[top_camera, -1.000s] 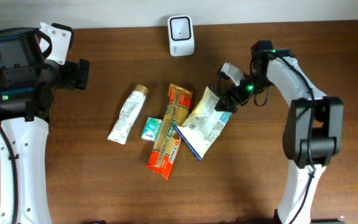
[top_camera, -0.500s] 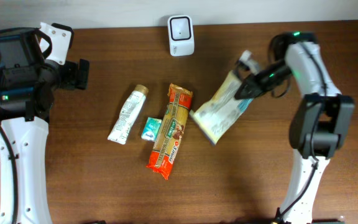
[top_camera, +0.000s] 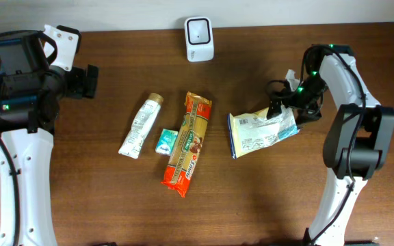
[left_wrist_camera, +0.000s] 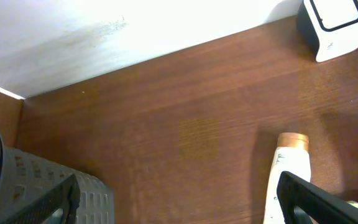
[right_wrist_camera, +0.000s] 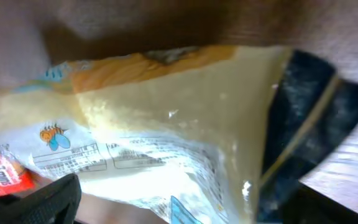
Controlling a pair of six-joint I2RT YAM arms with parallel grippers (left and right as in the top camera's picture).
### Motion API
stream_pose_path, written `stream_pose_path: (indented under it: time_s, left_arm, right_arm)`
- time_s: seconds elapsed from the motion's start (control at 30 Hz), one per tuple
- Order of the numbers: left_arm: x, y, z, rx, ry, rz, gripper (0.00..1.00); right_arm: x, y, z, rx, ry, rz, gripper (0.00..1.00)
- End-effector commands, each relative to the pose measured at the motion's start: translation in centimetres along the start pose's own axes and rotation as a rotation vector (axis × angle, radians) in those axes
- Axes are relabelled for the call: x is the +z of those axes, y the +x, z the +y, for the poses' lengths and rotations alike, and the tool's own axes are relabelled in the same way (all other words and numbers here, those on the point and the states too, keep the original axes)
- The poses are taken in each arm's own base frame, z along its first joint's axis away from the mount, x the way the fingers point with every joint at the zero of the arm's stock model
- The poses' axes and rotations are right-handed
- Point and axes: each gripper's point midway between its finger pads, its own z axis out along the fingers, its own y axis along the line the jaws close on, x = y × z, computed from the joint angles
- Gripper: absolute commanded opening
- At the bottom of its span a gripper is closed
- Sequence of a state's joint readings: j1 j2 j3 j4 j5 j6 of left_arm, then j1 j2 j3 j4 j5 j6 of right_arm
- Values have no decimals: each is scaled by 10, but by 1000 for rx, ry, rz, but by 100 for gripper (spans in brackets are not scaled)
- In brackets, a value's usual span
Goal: Scan the item barcode
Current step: 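Grasp the white-blue snack bag with the right gripper, then hold the snack bag up in front of the scanner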
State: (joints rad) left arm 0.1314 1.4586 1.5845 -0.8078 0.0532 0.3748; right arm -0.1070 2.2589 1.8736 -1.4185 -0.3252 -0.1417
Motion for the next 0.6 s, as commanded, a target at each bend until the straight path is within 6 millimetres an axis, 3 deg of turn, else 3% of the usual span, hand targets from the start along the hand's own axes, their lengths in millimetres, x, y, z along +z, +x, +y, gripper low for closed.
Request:
stream_pose_path:
  time_s: [0.0,0.07,0.1,0.13,0.23,0.33,0.37,0.43,0.47,0.57]
  left_arm:
    - [-8,-8,2,8,-3,-29,99]
    - [-8,-8,2,9,-3,-29,99]
    - [-8,-8,2,8,-3,-29,99]
    - [-8,-8,2,8,-3,-29,99]
    - [-8,-8,2,9,-3,-29,99]
    - [-8,-8,2,8,-3,-29,99]
    - [-8,-8,2,8,-3,-29,99]
    - [-8,-8,2,8,-3,-29,99]
    - [-8,-8,2,8,-3,-29,99]
    - [-8,-8,2,8,-3,-29,99]
  right_arm:
    - [-38,-22,-2,-263,50,-127,99]
    - [-39,-38,1,-415,51,-191,99]
    - [-36,-34,11,-520,-4,-188,99]
    - [-24,-15,23,-673,-102,-141,99]
    - [7,1,12,-702,-168,-107,100]
    - [32,5,18,-682,-266,-125,100]
    - [43,11,21,-677,-294,-116,93]
    - [55,19,27,-660,-352,-119,70]
    - [57,19,32,-649,-395,-142,49]
    - [54,13,44,-619,-468,-199,13]
